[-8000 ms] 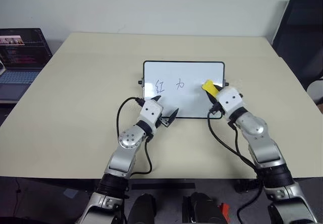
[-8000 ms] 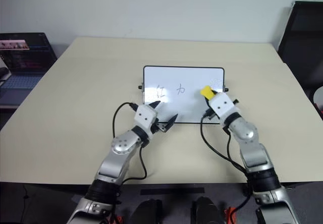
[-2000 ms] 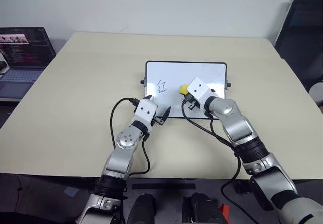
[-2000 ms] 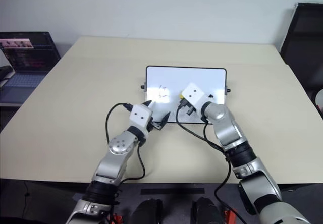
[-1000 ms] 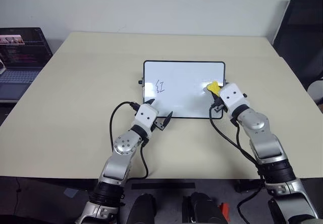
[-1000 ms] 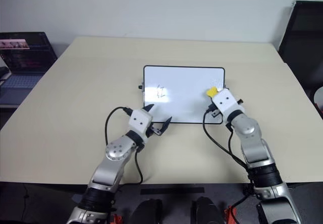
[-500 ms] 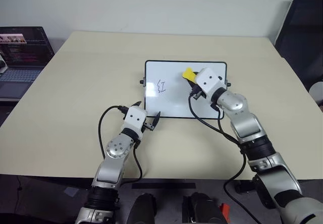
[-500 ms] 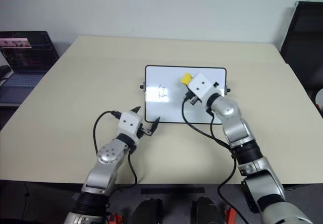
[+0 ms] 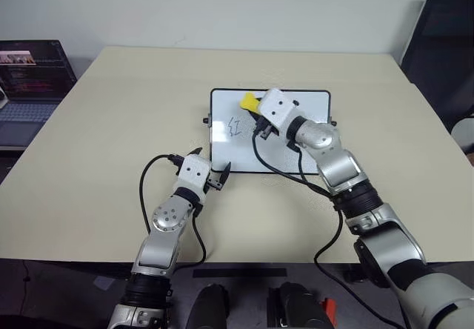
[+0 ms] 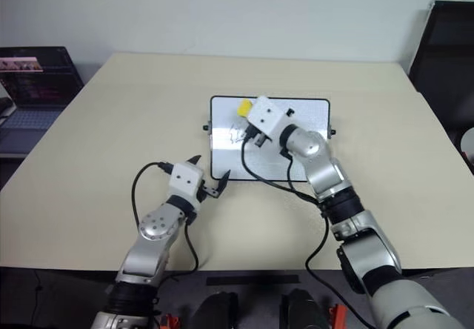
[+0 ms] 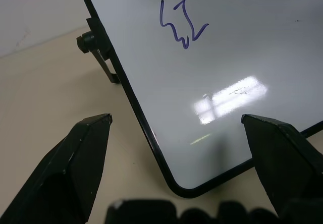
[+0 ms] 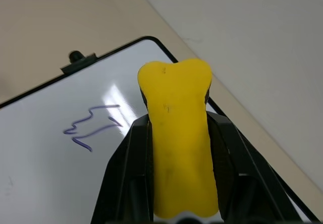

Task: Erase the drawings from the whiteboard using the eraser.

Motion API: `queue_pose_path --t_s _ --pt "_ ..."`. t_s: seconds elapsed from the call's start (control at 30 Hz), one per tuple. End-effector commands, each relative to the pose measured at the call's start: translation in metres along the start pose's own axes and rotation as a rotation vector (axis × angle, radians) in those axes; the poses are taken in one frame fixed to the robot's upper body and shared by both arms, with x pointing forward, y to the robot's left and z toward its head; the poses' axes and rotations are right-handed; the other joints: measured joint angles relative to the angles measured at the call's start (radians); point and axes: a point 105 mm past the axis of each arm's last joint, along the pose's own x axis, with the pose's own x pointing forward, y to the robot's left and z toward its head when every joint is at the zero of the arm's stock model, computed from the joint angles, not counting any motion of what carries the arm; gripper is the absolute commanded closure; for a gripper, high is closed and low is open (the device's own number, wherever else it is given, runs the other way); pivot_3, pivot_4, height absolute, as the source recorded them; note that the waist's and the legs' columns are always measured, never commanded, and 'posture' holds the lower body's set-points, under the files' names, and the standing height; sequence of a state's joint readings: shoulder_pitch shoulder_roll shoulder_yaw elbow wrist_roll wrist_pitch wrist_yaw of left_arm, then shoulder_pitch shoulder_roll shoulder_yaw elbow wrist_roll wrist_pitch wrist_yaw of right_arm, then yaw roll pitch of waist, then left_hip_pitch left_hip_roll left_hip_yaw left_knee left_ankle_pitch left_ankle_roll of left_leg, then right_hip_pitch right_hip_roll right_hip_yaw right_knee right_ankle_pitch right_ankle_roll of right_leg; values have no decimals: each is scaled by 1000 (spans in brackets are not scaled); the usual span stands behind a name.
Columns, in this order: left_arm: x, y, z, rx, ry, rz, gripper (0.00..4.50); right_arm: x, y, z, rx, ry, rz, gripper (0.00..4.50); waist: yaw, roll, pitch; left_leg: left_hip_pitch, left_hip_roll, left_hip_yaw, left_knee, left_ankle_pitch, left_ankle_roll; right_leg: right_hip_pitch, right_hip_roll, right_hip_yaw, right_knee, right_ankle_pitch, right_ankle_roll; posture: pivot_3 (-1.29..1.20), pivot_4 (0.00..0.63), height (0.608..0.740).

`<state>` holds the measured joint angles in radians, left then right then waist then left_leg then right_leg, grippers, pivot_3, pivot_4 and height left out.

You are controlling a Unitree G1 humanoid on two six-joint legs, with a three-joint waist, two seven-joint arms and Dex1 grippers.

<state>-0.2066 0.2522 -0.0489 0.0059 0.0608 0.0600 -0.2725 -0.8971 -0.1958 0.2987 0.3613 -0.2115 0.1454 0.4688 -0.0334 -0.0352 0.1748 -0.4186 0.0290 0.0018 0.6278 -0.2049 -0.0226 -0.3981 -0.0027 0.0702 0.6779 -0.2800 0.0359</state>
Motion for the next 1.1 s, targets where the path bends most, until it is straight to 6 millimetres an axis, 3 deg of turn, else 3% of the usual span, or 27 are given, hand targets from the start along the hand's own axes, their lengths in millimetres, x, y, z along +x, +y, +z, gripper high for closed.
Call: queue_pose_path --t_s 0.03,0.43,0.83,0.97,1.1 --pt "4 8 16 25 -55 12 0 11 5 14 -62 9 64 3377 0 0 0 0 0 0 0 0 0 0 0 0 0 0 0 0 150 740" --pt "9 3 15 22 -64 -6 0 33 -1 18 -43 88 83 3377 0 0 0 -4 0 0 0 0 0 -7 0 0 2 0 -1 0 150 740" --pt "8 0 14 19 -66 -10 0 41 8 7 -27 153 124 3377 0 0 0 -6 0 0 0 0 0 -8 -1 0 2 0 -1 0 150 740" --pt "7 -2 14 15 -66 -12 0 43 3 7 -12 162 108 3377 0 0 0 -6 0 0 0 0 0 -8 -1 0 2 0 -1 0 150 740" --pt "7 -3 15 14 -66 -11 0 41 10 -4 -12 201 142 3377 0 0 0 -6 0 0 0 0 0 -8 -1 -1 2 0 -1 0 150 740"
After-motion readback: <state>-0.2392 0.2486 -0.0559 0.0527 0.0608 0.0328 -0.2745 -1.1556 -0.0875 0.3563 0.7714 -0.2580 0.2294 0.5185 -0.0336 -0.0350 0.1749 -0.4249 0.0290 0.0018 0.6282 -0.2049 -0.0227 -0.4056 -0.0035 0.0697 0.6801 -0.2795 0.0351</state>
